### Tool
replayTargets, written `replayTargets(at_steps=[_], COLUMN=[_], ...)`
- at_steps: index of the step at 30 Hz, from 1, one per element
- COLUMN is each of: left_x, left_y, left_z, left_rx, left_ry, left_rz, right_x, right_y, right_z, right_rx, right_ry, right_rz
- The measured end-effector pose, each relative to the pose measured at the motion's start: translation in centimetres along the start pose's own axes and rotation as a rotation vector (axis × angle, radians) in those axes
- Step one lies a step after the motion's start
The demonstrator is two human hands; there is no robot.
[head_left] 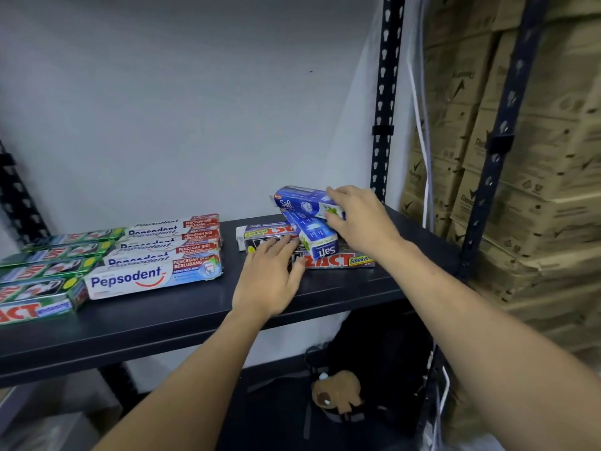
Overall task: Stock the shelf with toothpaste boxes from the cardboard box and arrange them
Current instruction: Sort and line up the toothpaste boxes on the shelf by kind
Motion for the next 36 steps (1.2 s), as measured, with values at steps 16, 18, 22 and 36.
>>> replayTargets(at_steps=[16,18,22,36], left_x=[-0.1,-0.1,-0.2,-0.2], left_y=[0.1,0.1,0.1,0.1], left_z=[0.1,0.1,0.2,0.2], left_rx=[-0.023,-0.024,-0.019,-0.025], left_ry=[0.045,0.049,0.06,0.093], left_rz=[0.004,0.001,-0.004,-0.005], right_x=[-3.6,-2.4,-0.7,0.2], right_y=[5.9,7.0,8.7,11.6], right_z=[-11.1,-11.5,-11.0,-10.4], right_rx=[0.481,0.521,0.553,0.896], right_ry=[0.16,0.135,0.065,-0.236], right_rz=[-0.336,-0.225,-0.138,-0.524])
Point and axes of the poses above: each hand's wrist, its own y-axis away from the middle knuckle, its own x-axis out of the palm, z = x × y, the point moved 4 cm from there along -y, towards the middle knuckle, and after that the axes turned 8 degrees about -z, right-handed, at the moved point
